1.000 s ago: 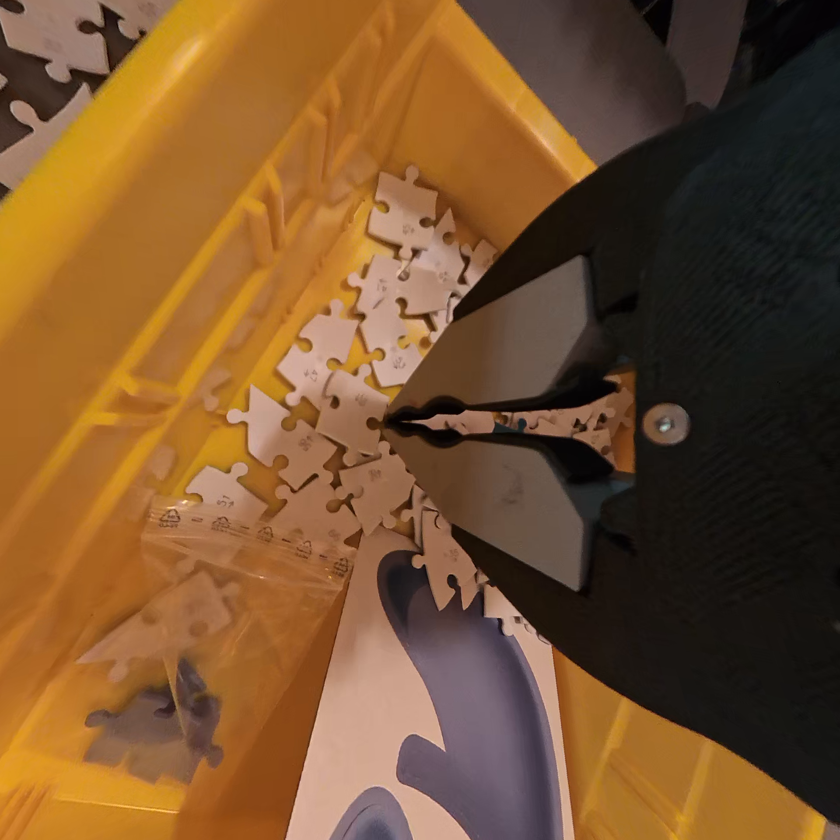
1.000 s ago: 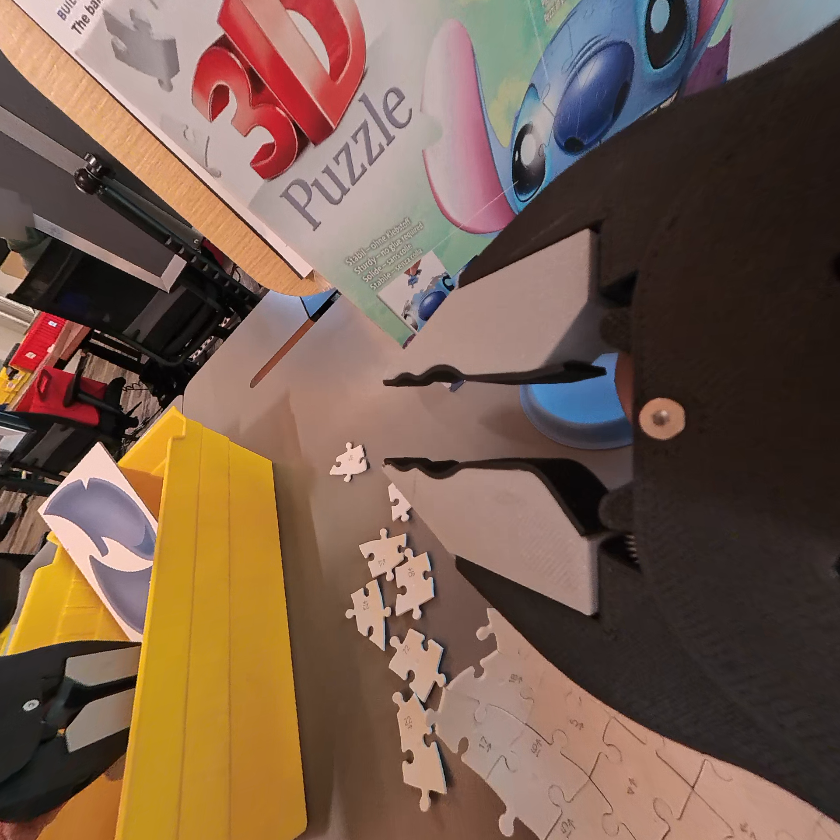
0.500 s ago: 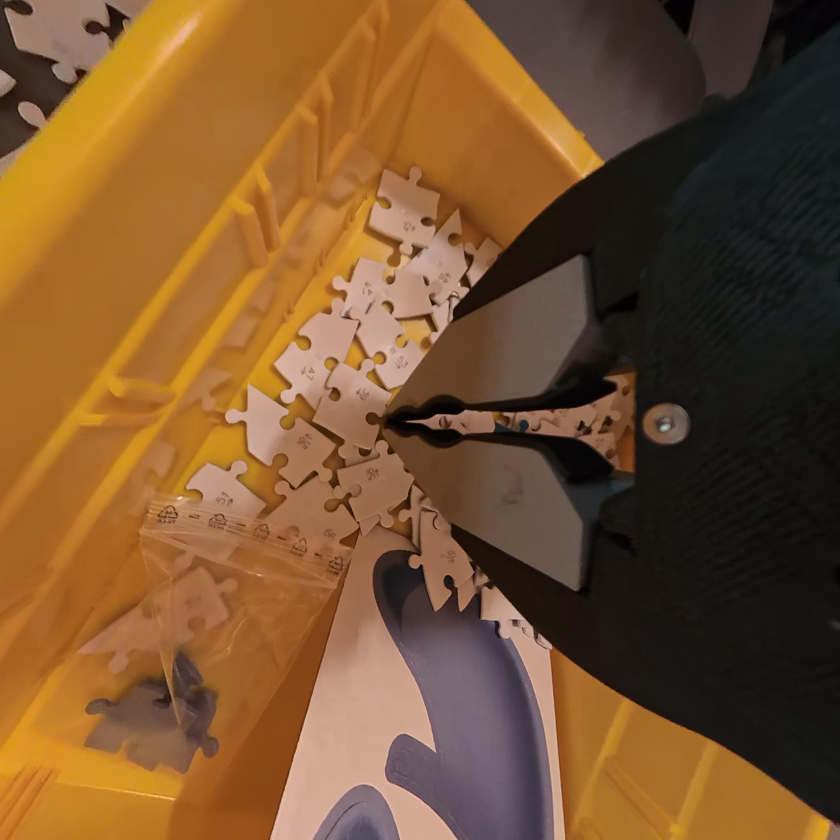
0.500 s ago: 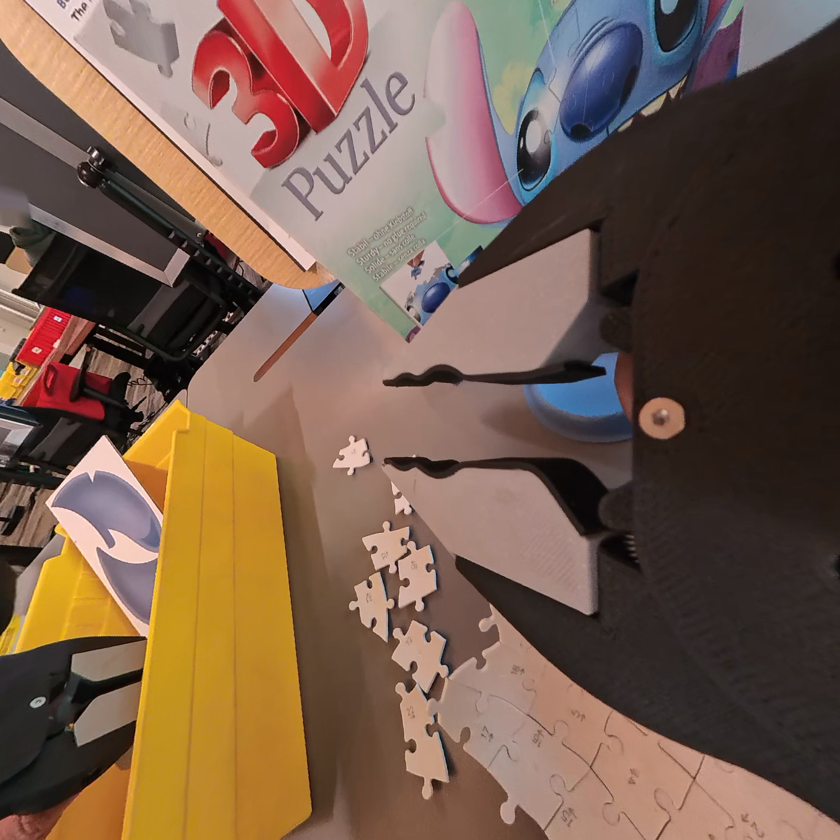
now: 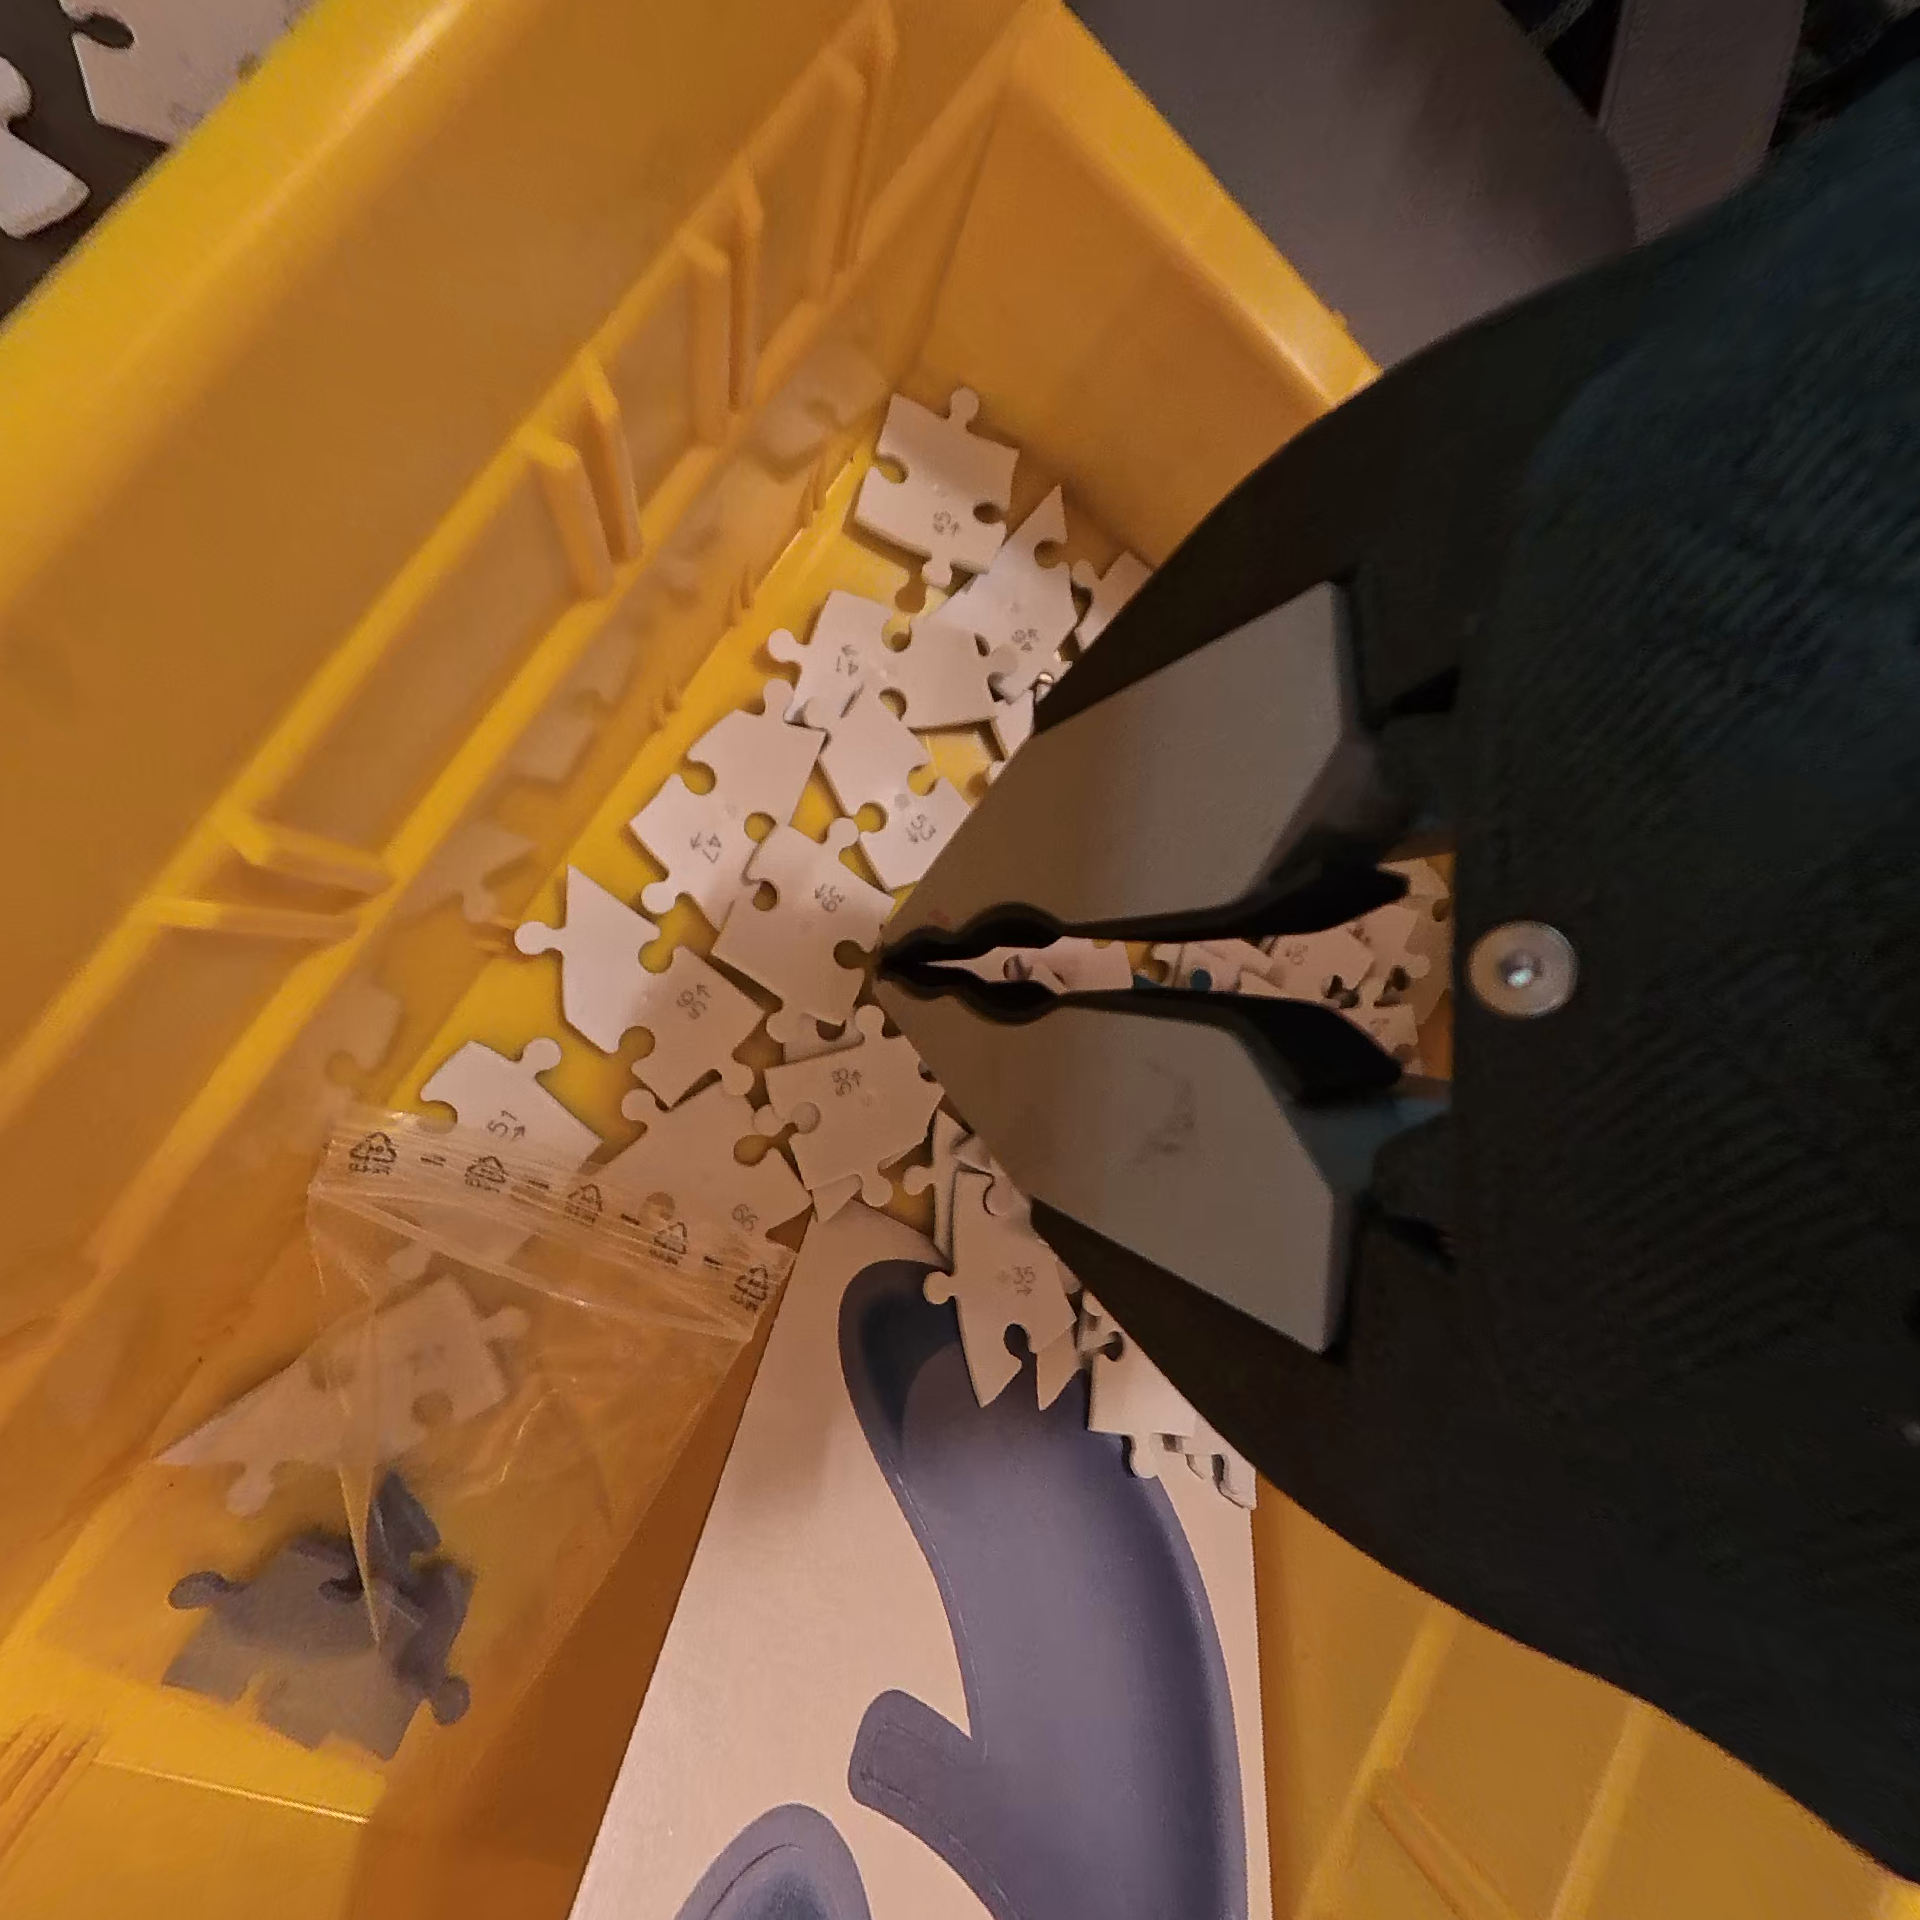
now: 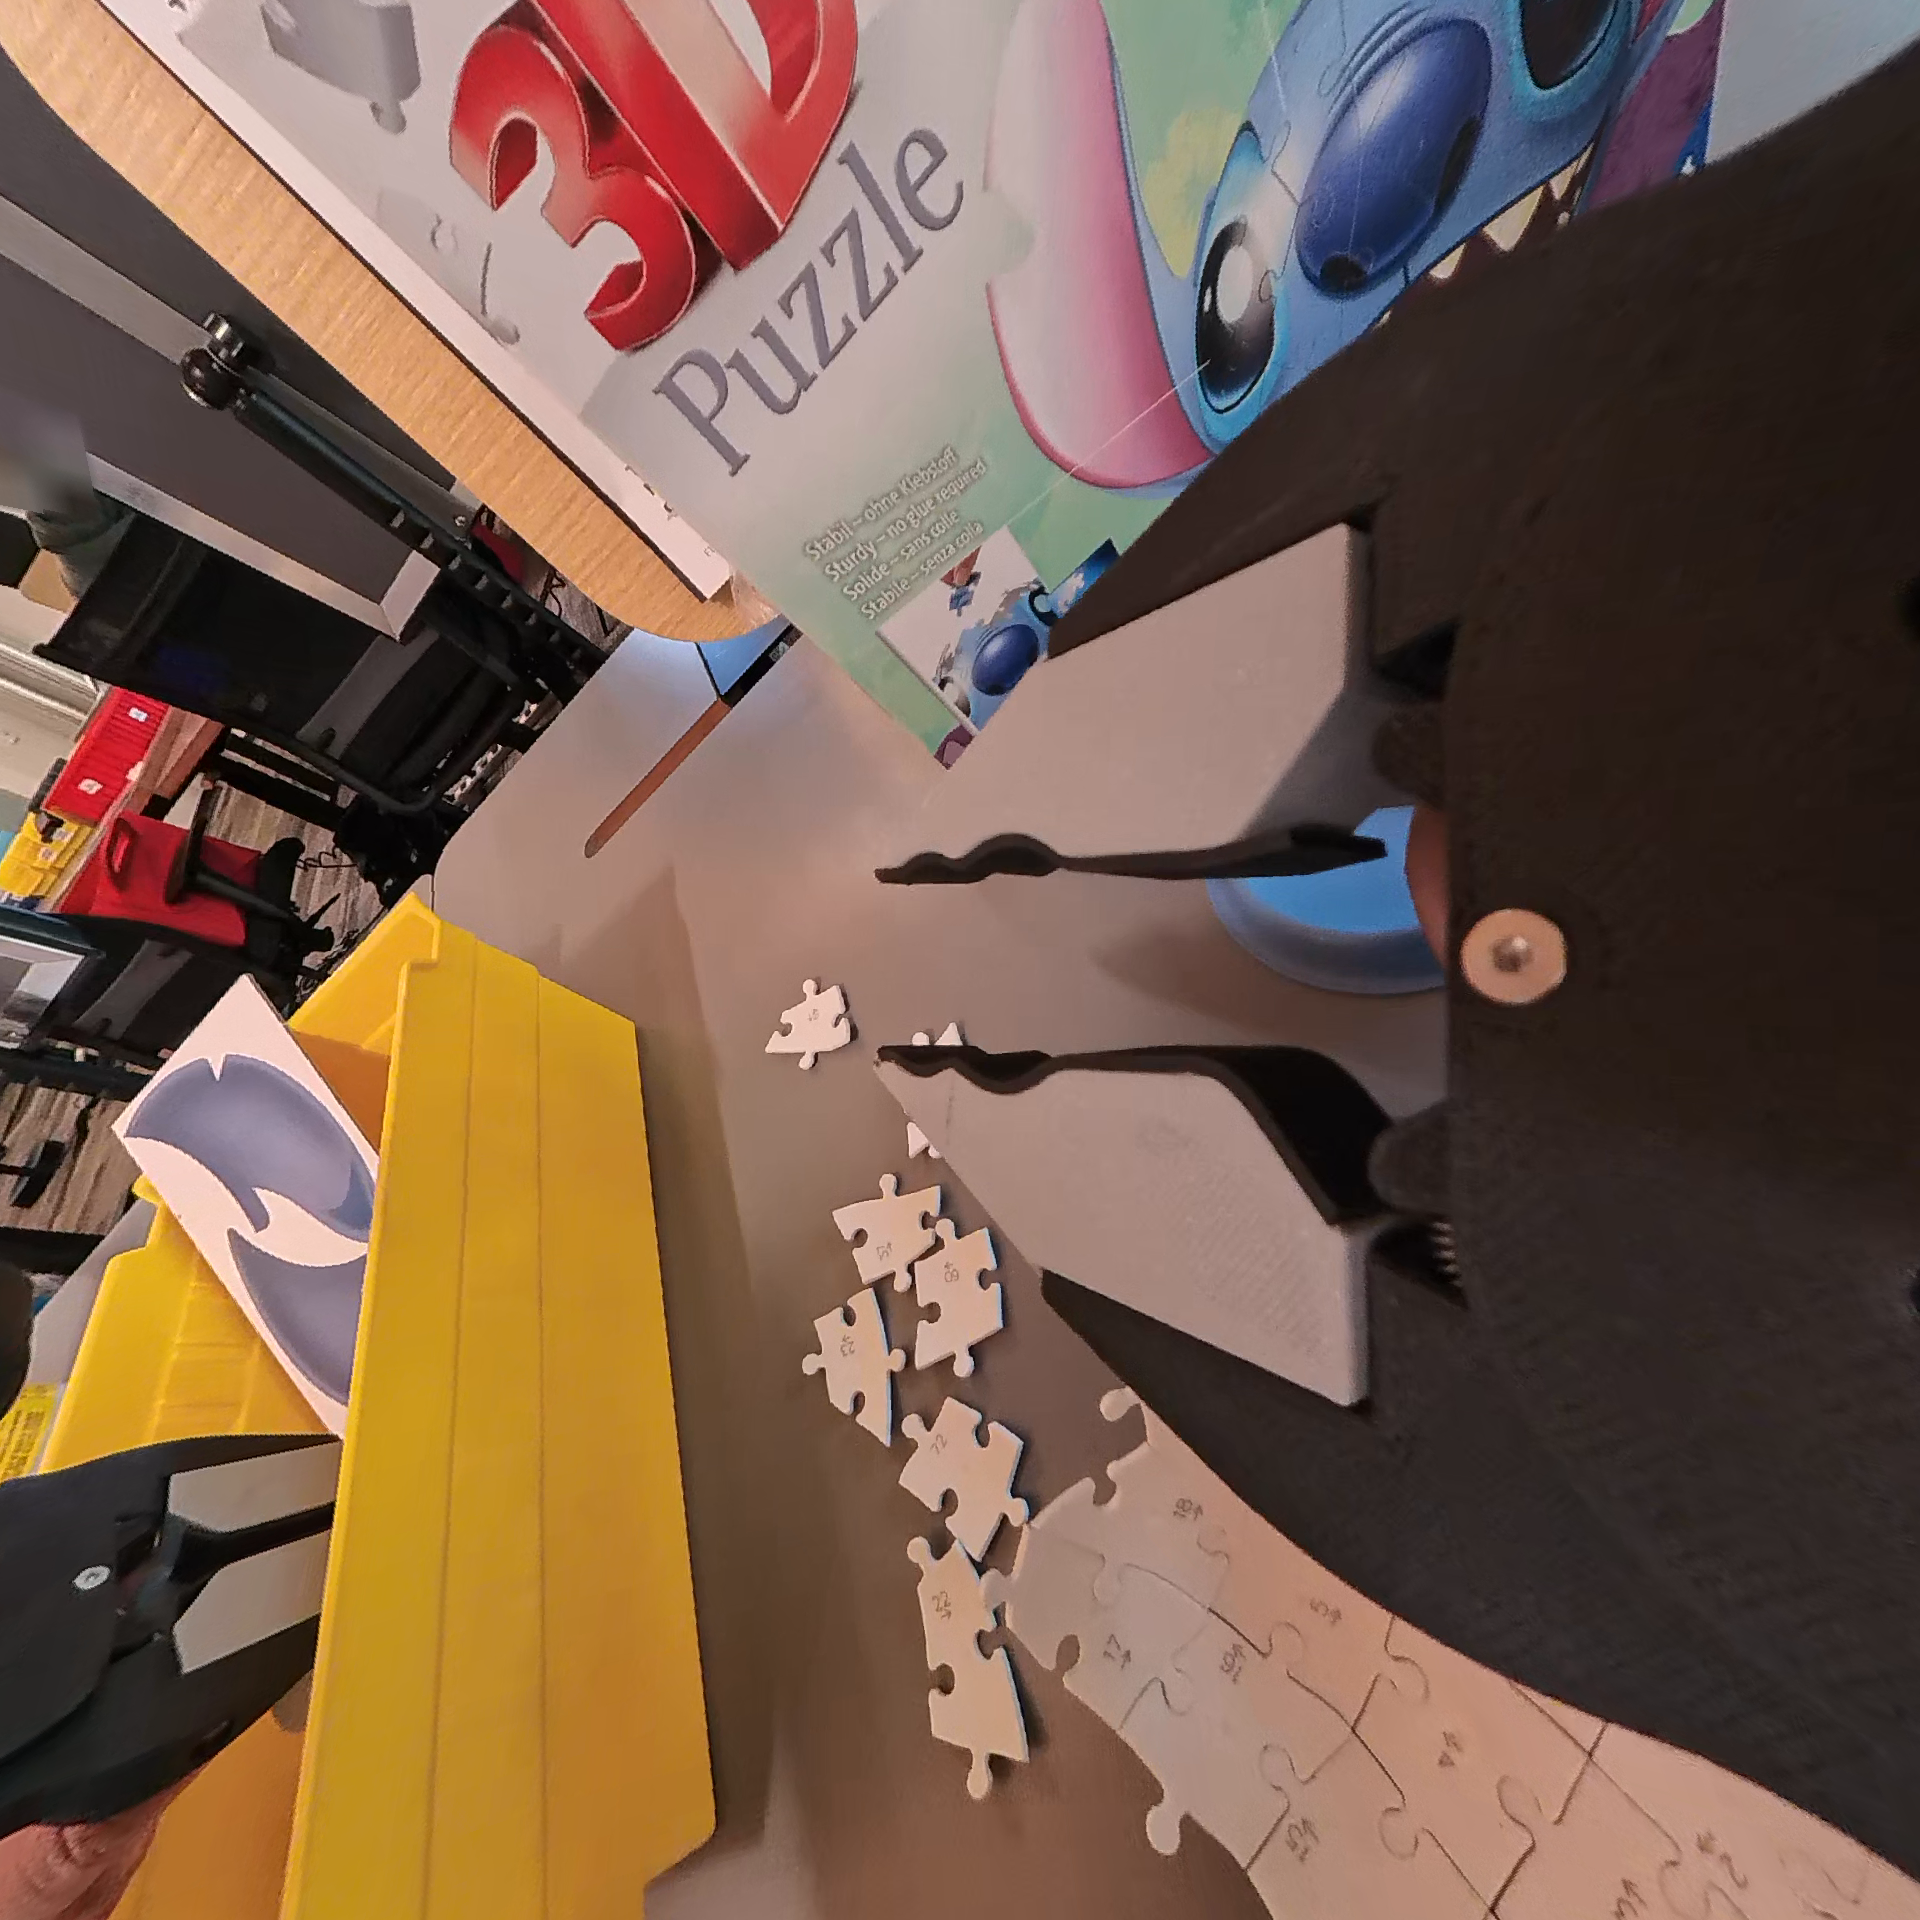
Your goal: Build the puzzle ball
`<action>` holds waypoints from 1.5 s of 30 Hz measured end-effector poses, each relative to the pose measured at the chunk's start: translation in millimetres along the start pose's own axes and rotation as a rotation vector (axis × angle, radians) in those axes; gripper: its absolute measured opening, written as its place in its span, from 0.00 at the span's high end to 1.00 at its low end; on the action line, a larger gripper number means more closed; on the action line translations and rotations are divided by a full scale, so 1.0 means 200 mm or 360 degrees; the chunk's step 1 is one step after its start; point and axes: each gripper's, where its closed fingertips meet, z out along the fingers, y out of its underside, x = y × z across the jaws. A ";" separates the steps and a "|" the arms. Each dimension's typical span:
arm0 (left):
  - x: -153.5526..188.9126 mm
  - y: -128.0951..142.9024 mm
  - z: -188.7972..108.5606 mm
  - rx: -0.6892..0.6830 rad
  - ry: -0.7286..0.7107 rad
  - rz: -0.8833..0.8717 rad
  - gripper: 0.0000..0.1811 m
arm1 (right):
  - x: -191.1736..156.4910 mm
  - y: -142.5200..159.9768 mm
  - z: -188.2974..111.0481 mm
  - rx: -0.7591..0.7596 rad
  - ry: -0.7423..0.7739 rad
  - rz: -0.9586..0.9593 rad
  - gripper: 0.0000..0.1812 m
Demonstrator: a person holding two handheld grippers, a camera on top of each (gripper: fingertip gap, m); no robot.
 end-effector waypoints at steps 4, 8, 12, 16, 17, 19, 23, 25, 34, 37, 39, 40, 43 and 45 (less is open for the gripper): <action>0.00 0.00 0.00 0.0000 0.0000 0.0000 1.00 | 0.00 0.00 0.00 0.0000 0.0000 0.0007 0.85; 0.00 0.00 0.00 0.0004 0.0006 0.0000 1.00 | 0.00 0.01 0.01 -0.0020 0.0002 -0.0009 0.85; 0.00 0.00 0.00 -0.0002 -0.0009 0.0008 1.00 | -0.01 0.00 0.00 -0.0005 0.0013 -0.0028 0.85; 0.00 0.00 0.00 -0.0005 -0.0033 0.0025 1.00 | -0.01 0.01 0.01 -0.0017 0.0032 -0.0044 0.85; 0.00 0.00 0.00 -0.0001 -0.0030 0.0024 1.00 | 0.00 0.02 0.01 -0.0021 0.0033 -0.0041 0.85; 0.00 -0.01 0.00 0.0004 -0.0012 0.0013 1.00 | 0.00 0.03 0.02 -0.0030 0.0037 -0.0032 0.85; 0.00 -0.01 0.00 0.0004 0.0002 0.0007 1.00 | 0.04 0.01 -0.01 -0.0010 0.0072 -0.0025 0.85; 0.00 -0.01 0.00 0.0000 -0.0017 0.0019 1.00 | 0.06 -0.01 -0.03 0.0023 0.0091 -0.0021 0.85; 0.00 -0.01 0.00 0.0001 -0.0039 0.0066 1.00 | 0.04 -0.01 -0.03 0.0030 0.0036 0.0011 0.85; 0.00 -0.01 0.00 -0.0003 0.0000 0.0043 1.00 | 0.06 0.00 -0.03 0.0033 0.0045 0.0050 0.83; 0.04 0.01 -0.02 -0.0037 0.0107 0.0006 1.00 | 0.08 0.01 -0.03 0.0039 0.0056 0.0086 0.83; 0.05 0.01 -0.04 -0.0029 0.0137 -0.0005 1.00 | 0.09 0.01 -0.03 0.0043 0.0058 0.0111 0.83; 0.03 0.01 -0.16 0.0055 0.0096 0.0004 1.00 | 0.10 0.00 -0.04 0.0077 0.0049 0.0186 0.83; 0.04 0.03 -0.22 0.0075 0.0126 0.0014 0.99 | 0.09 -0.03 -0.05 0.0108 0.0039 0.0197 0.84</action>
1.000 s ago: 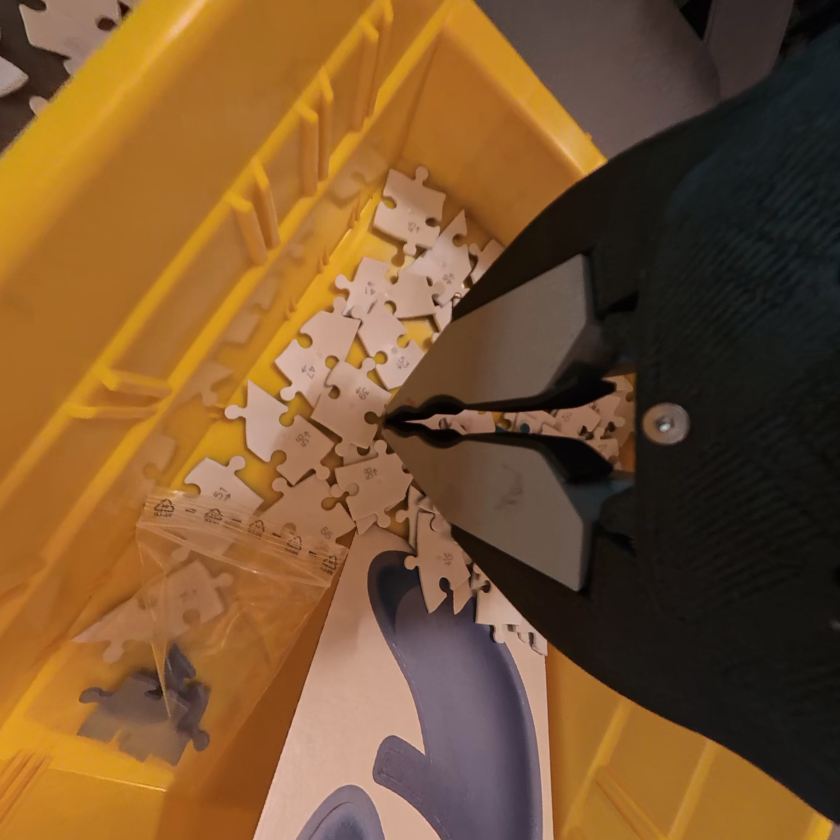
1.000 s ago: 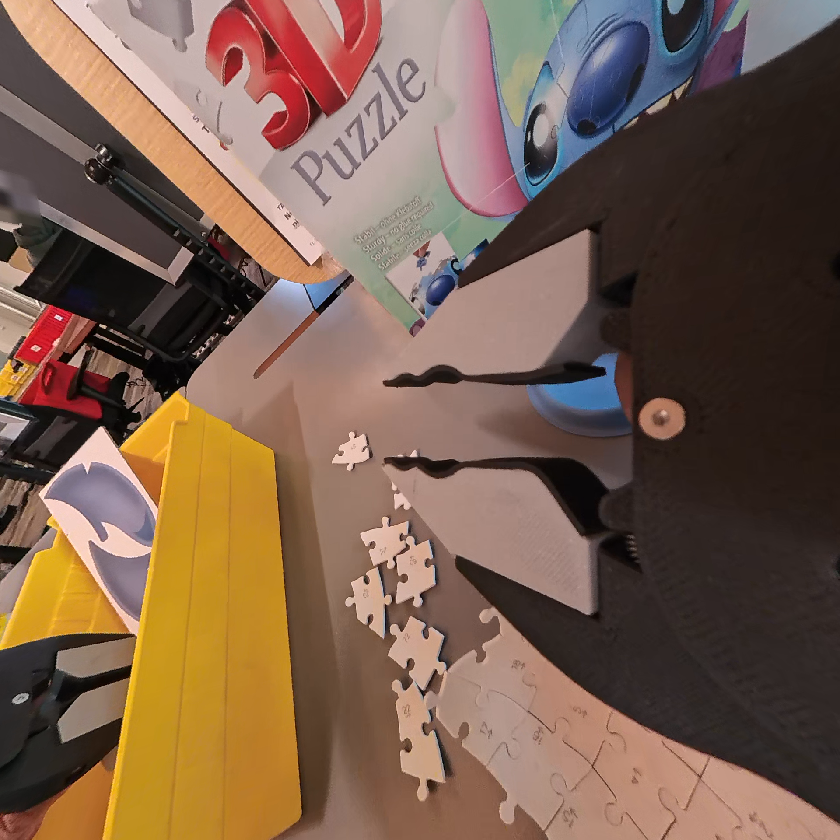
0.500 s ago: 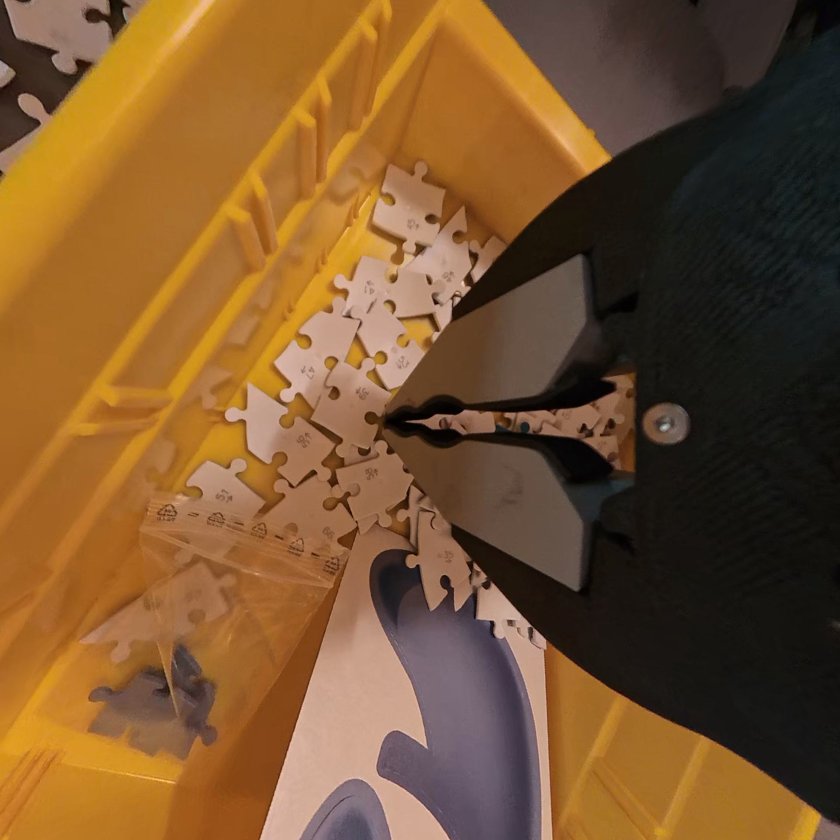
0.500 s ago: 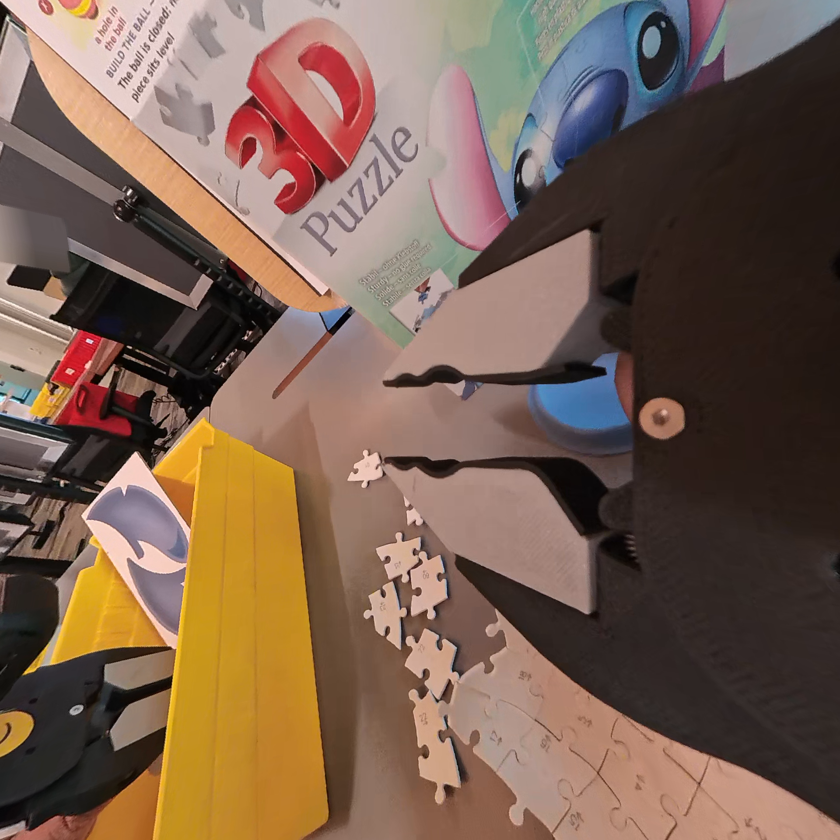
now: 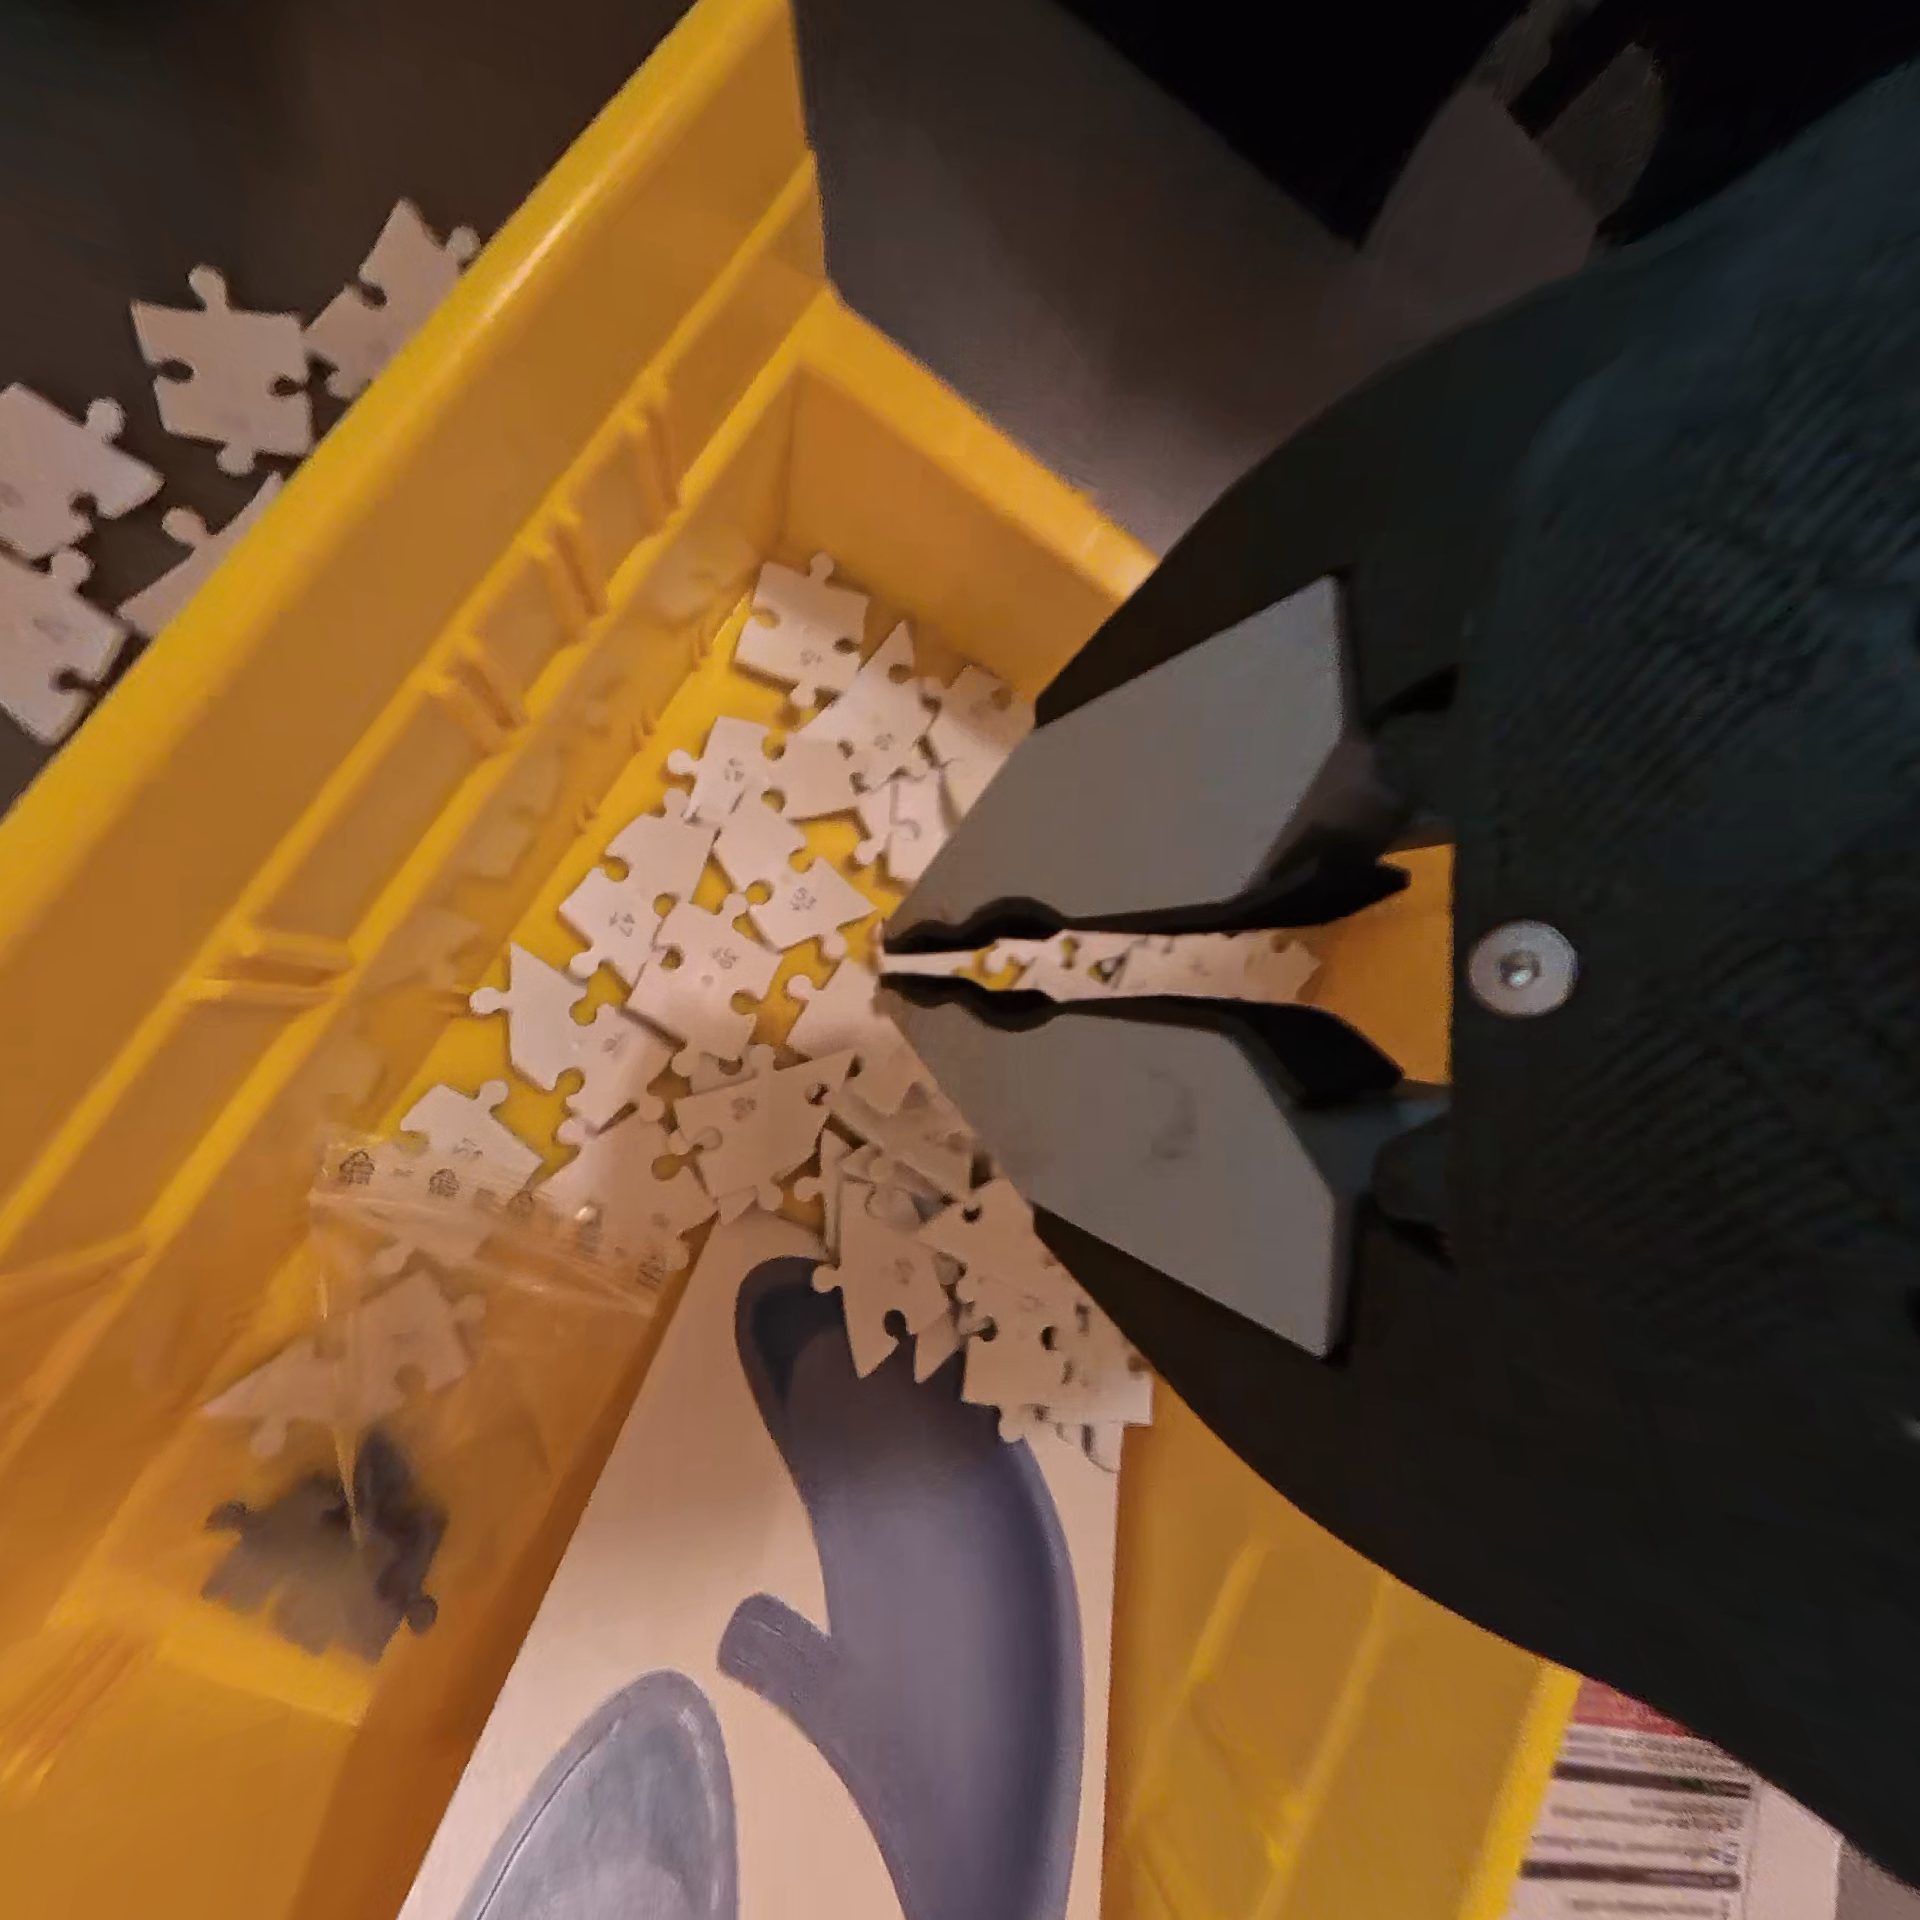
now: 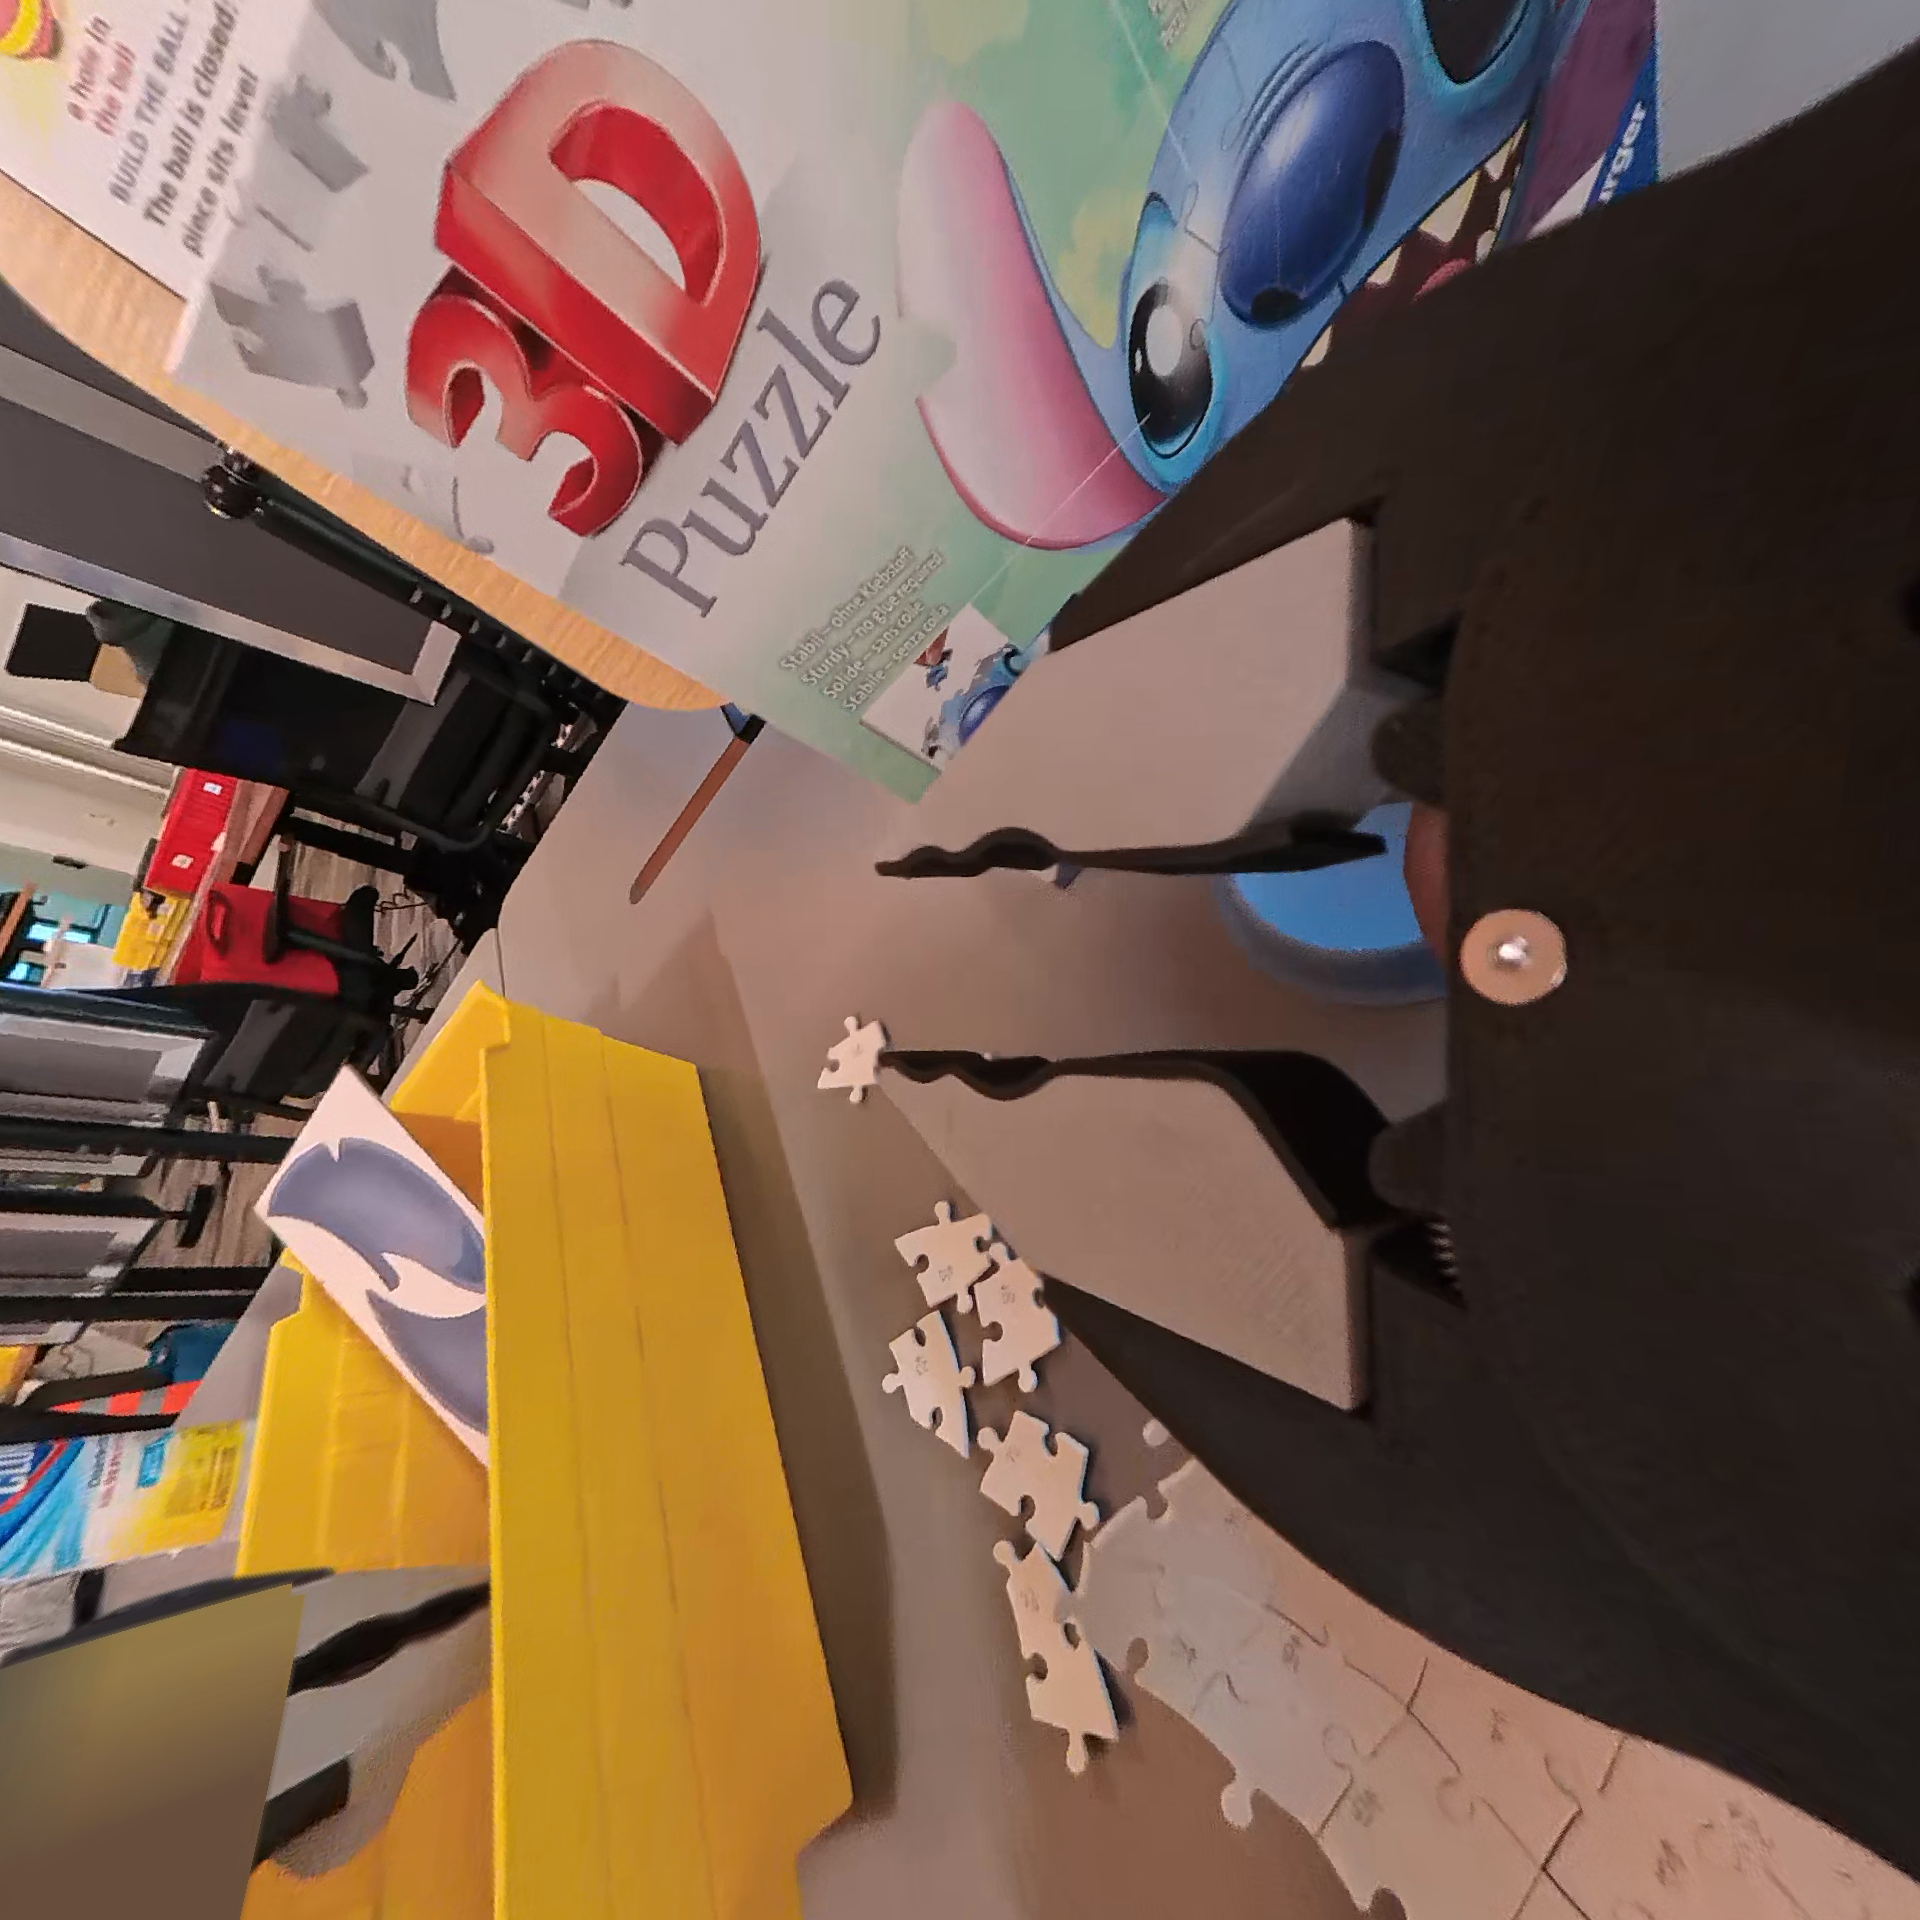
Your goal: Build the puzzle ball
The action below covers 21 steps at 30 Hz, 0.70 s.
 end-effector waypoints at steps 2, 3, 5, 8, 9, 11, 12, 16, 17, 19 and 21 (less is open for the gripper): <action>0.07 0.04 -0.01 -0.0033 0.0128 0.0050 0.95 | -0.01 -0.01 0.00 0.0000 0.0015 -0.0040 0.84; 0.12 0.05 0.00 -0.0050 0.0196 0.0089 0.96 | -0.02 -0.01 0.00 -0.0006 0.0025 -0.0067 0.84; 0.18 0.08 0.04 -0.0127 0.0284 0.0153 1.00 | -0.03 -0.01 0.00 -0.0012 0.0035 -0.0109 0.84; 0.19 0.16 0.11 -0.0297 0.0253 0.0212 1.00 | -0.07 -0.02 0.00 -0.0016 0.0018 -0.0141 0.84; 0.18 0.17 0.14 -0.0327 0.0228 0.0223 1.00 | -0.08 -0.03 0.00 -0.0016 0.0015 -0.0157 0.84; 0.16 0.14 0.16 -0.0289 0.0241 0.0161 1.00 | -0.10 -0.03 0.00 -0.0019 0.0016 -0.0206 0.84; 0.14 0.13 0.16 -0.0291 0.0238 0.0120 1.00 | -0.11 -0.04 0.00 -0.0018 0.0020 -0.0228 0.84; 0.03 0.14 0.15 -0.0287 0.0120 0.0069 1.00 | -0.12 -0.04 0.01 -0.0023 0.0007 -0.0251 0.84; 0.02 0.15 0.15 -0.0288 0.0093 0.0061 1.00 | -0.12 -0.03 0.01 -0.0027 0.0000 -0.0248 0.84; -0.01 0.14 0.14 -0.0266 0.0057 0.0060 1.00 | -0.12 -0.02 0.01 -0.0036 -0.0013 -0.0238 0.84; -0.02 0.12 0.12 -0.0242 0.0060 0.0059 1.00 | -0.12 -0.01 0.02 -0.0049 -0.0024 -0.0227 0.84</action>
